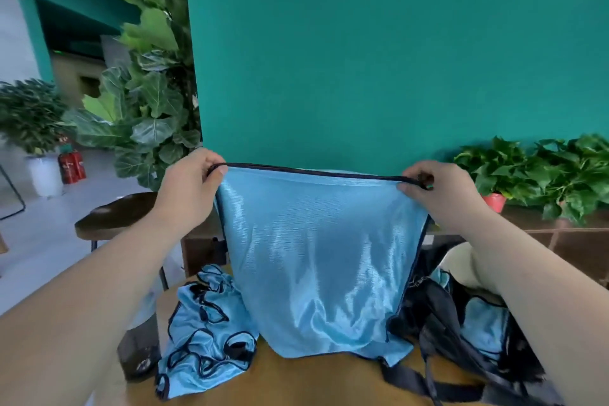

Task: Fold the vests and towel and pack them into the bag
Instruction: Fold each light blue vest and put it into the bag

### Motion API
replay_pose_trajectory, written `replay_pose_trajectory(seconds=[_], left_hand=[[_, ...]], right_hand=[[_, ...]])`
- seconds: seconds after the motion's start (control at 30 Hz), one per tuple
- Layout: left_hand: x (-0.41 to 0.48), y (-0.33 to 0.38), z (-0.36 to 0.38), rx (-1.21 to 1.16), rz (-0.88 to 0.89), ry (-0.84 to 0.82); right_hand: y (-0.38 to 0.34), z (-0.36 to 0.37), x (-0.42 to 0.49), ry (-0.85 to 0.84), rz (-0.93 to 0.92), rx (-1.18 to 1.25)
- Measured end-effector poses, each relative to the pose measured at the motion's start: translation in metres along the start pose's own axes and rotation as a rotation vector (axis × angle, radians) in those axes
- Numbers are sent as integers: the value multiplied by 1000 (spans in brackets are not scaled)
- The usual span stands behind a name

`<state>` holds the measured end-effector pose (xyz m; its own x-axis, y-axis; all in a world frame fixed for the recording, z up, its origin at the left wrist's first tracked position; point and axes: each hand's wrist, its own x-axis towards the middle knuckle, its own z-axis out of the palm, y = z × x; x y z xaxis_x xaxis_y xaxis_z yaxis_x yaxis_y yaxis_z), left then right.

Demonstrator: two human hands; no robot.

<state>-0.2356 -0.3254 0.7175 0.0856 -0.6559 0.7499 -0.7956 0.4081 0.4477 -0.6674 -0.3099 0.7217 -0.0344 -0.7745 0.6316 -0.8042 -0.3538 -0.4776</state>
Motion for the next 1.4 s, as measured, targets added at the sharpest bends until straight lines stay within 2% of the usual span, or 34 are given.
replay_pose_trajectory(seconds=[0.1,0.2,0.3,0.4,0.57,0.63,0.73,0.8,0.93,1.0,1.1,1.23,1.3,1.4], left_hand=[[11,11,-15,-6,-2,43],[17,17,-33,41,85,33],[21,19,-47,109,167,12],[23,17,-56,213,224,-17],[28,23,-69,163,200,84],[31,27,-73,129,190,109],[32,28,-78,182,214,54],[30,29,-80,216,220,22],[25,32,-75,228,194,-4],[23,31,-69,223,182,-22],[25,28,-60,168,158,-16],[26,28,-47,-153,-86,-72],[24,30,-41,-304,-168,-70],[21,35,-37,-367,-229,-53]], right_hand=[[-16,-15,4,85,0,99],[-28,-30,7,183,-49,100],[-38,-41,7,197,-100,102],[-44,-48,8,158,-112,141],[-53,-61,11,59,-54,514],[-56,-67,13,-28,-46,634],[-58,-74,12,-224,-33,567],[-57,-77,10,-286,-9,600],[-56,-70,5,-295,39,798],[-52,-61,8,-221,78,855],[-42,-48,15,-27,74,641],[-40,-38,18,161,36,265],[-44,-35,19,215,45,192],[-48,-29,21,269,88,172]])
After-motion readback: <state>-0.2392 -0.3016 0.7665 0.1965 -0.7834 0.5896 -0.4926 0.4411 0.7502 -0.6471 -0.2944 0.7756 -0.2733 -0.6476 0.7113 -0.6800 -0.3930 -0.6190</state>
